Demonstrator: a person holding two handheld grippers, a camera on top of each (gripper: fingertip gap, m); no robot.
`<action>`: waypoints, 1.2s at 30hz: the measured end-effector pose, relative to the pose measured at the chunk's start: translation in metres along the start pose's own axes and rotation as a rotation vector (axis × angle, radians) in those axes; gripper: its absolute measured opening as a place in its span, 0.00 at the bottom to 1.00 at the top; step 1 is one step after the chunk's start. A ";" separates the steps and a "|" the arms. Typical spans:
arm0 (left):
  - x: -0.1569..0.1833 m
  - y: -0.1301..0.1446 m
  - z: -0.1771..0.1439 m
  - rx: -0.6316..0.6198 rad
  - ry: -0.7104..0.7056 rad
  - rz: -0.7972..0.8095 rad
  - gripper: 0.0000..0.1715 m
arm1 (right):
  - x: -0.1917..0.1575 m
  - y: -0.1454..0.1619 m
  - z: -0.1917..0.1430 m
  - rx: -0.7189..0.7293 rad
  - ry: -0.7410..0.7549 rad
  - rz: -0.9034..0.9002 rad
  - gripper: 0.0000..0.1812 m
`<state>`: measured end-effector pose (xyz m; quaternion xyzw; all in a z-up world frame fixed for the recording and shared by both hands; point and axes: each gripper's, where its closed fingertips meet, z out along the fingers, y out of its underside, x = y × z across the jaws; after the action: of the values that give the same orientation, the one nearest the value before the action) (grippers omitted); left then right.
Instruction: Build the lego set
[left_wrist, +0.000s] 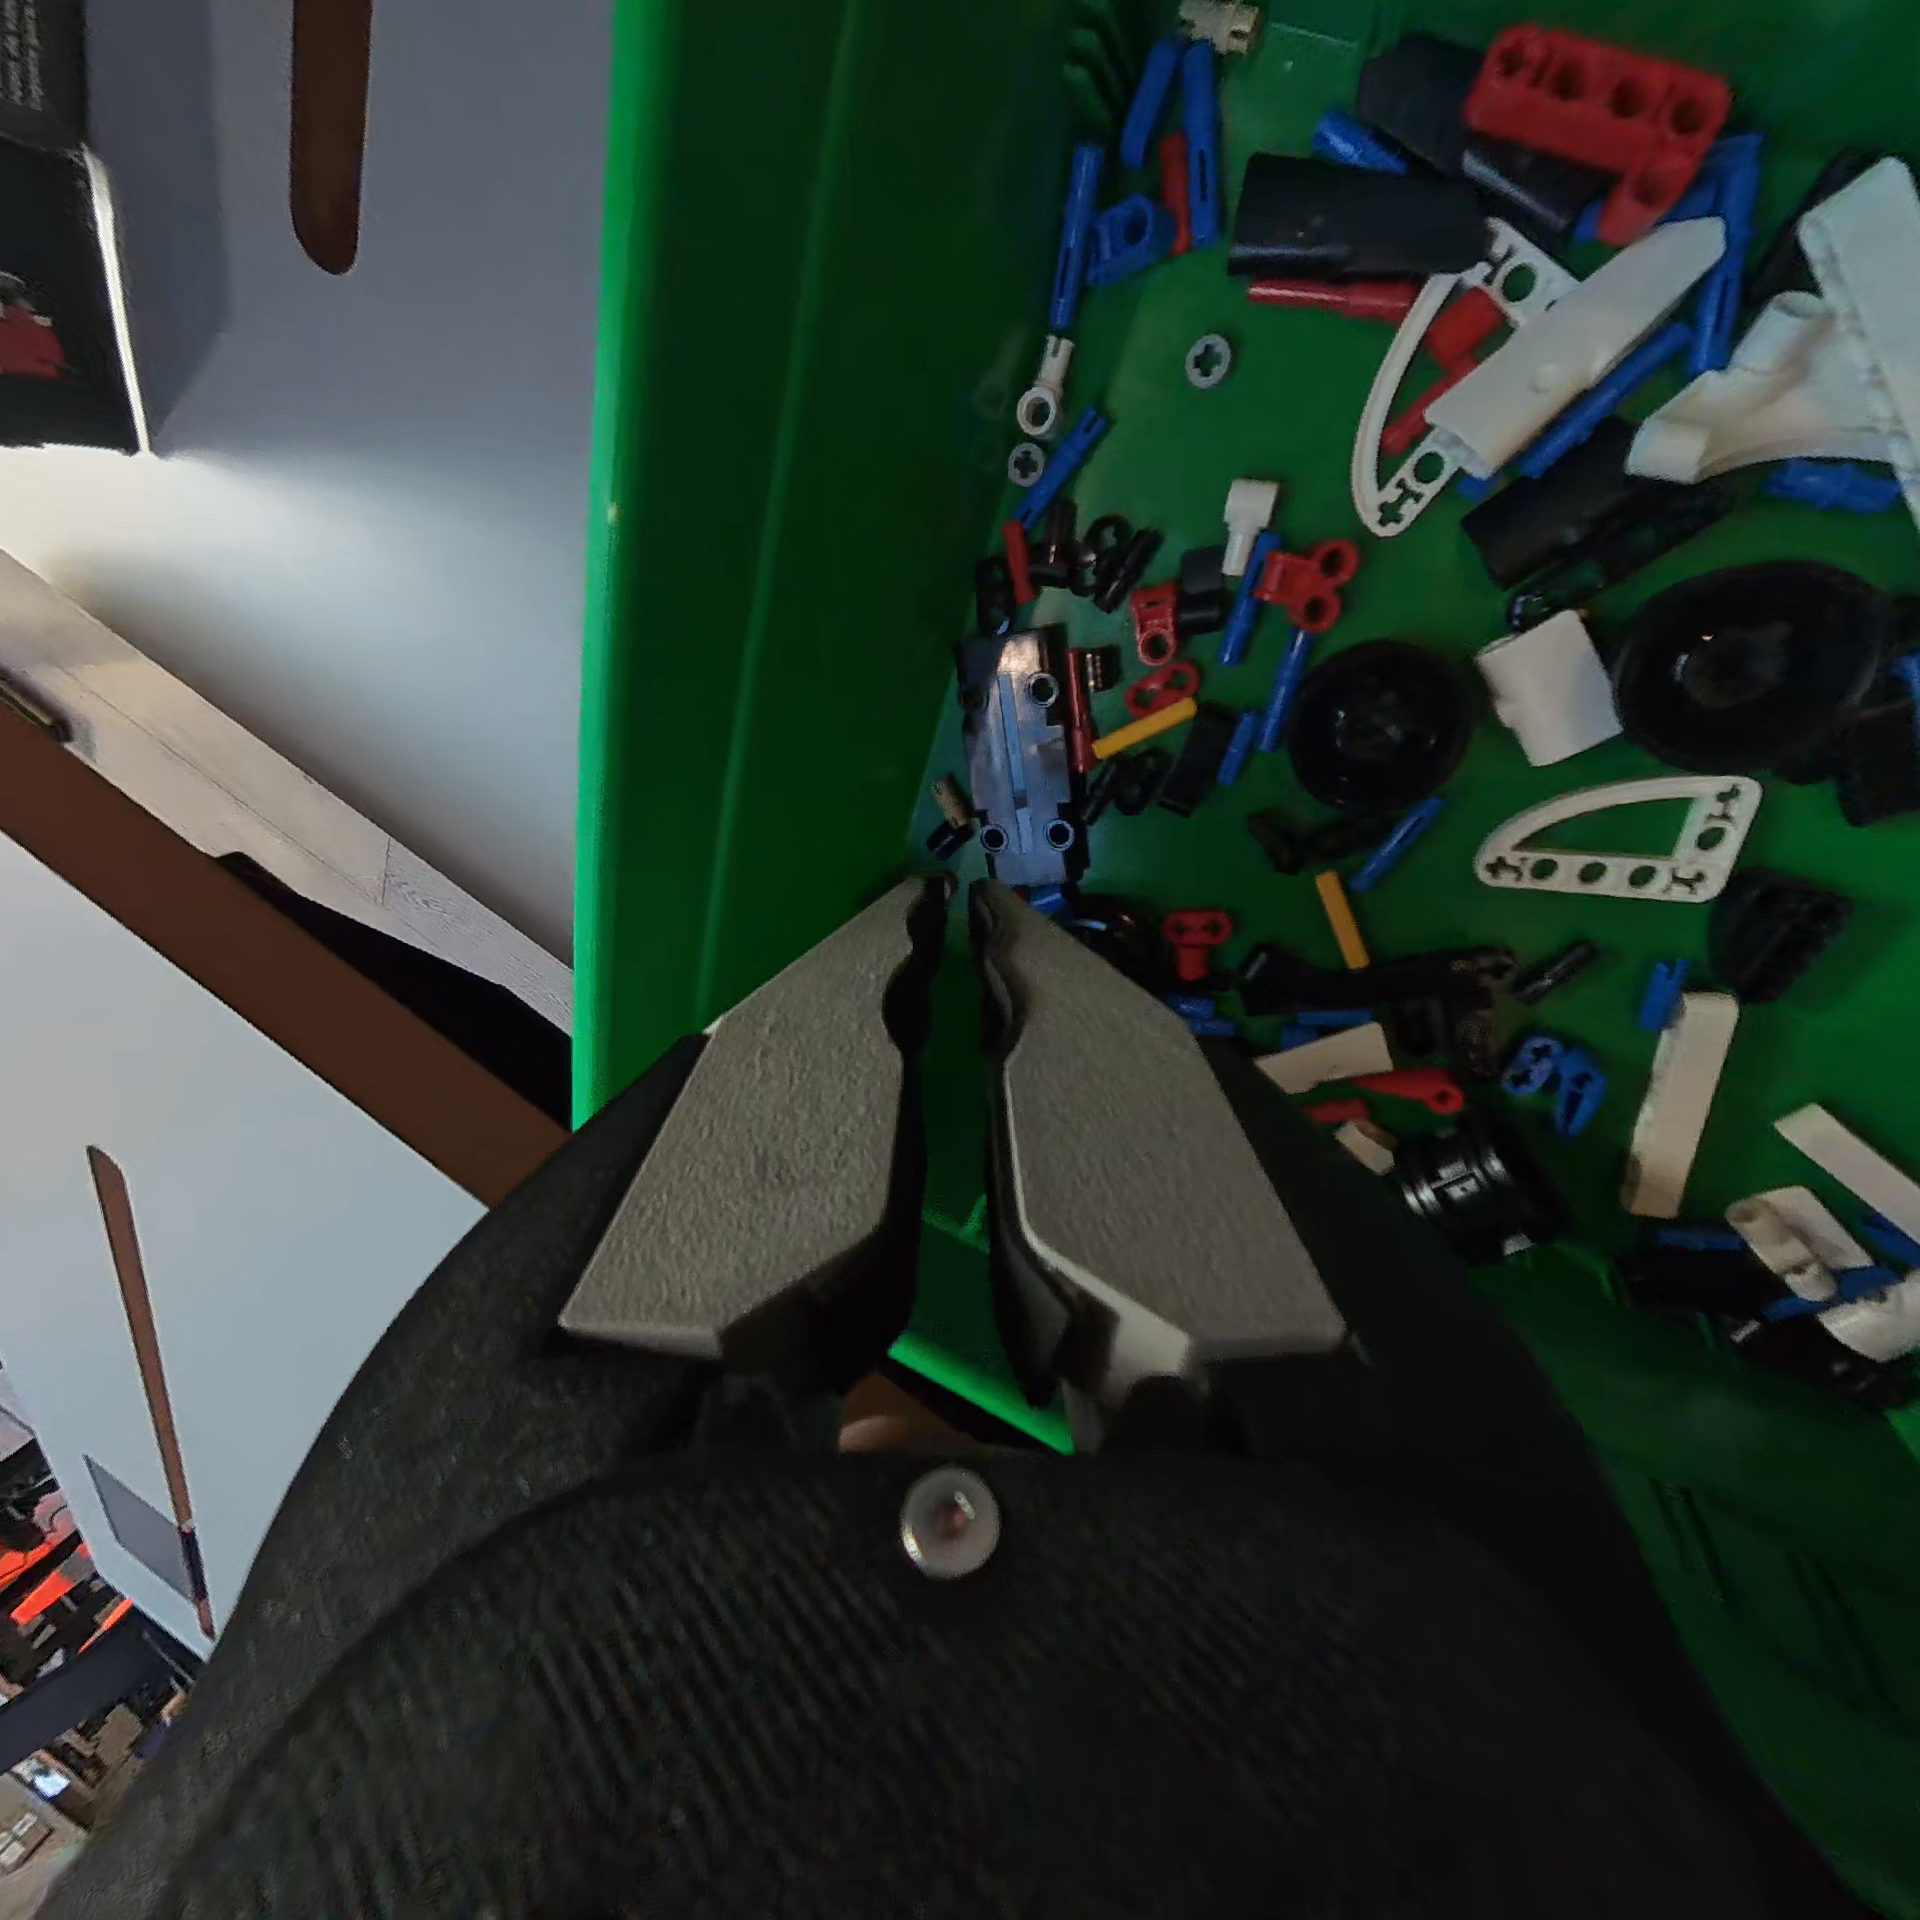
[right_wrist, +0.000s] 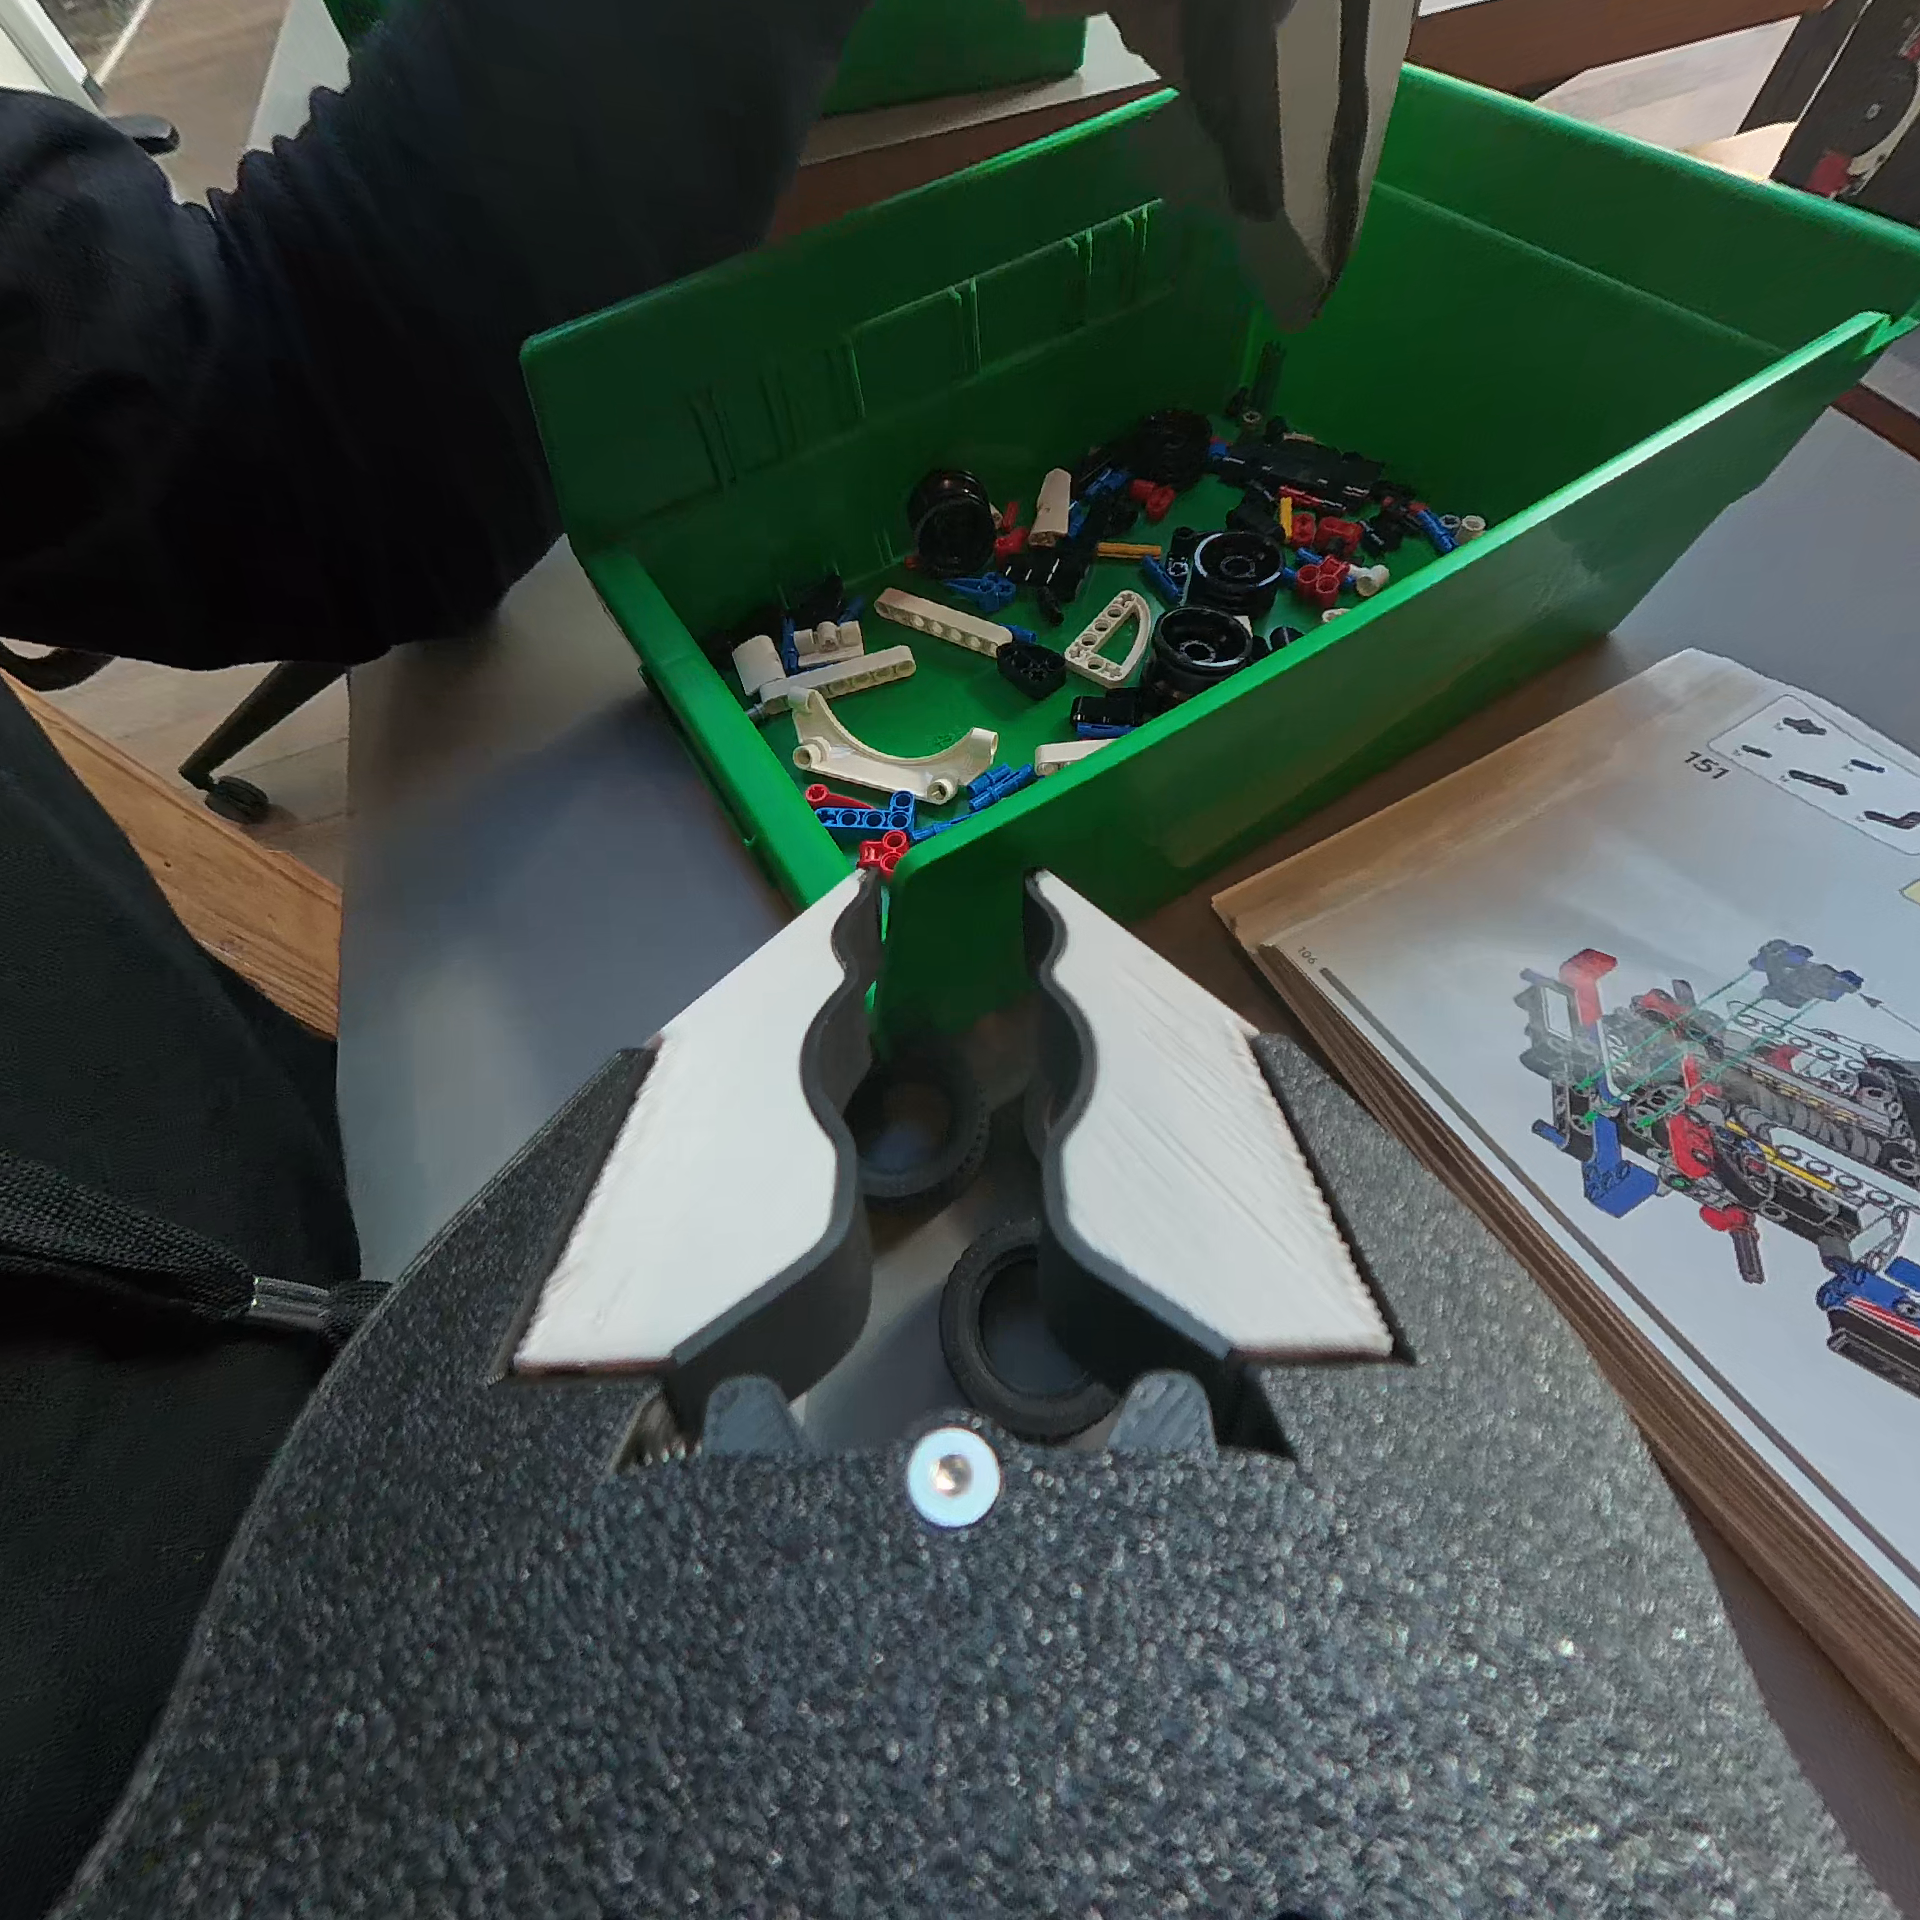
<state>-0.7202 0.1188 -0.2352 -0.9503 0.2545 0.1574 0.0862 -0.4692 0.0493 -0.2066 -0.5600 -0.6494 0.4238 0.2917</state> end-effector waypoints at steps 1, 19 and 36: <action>0.001 -0.001 0.001 -0.005 -0.002 0.008 0.01 | 0.000 0.000 0.000 0.001 0.002 0.000 0.15; 0.052 0.030 0.020 -0.216 0.242 0.062 0.08 | 0.002 0.000 -0.003 0.009 0.011 0.006 0.14; 0.094 0.035 0.006 -0.184 0.408 0.269 0.15 | 0.002 0.000 -0.002 0.010 0.012 0.008 0.14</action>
<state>-0.6625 0.0476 -0.2756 -0.9239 0.3752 -0.0051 -0.0755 -0.4679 0.0512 -0.2057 -0.5637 -0.6432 0.4248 0.2968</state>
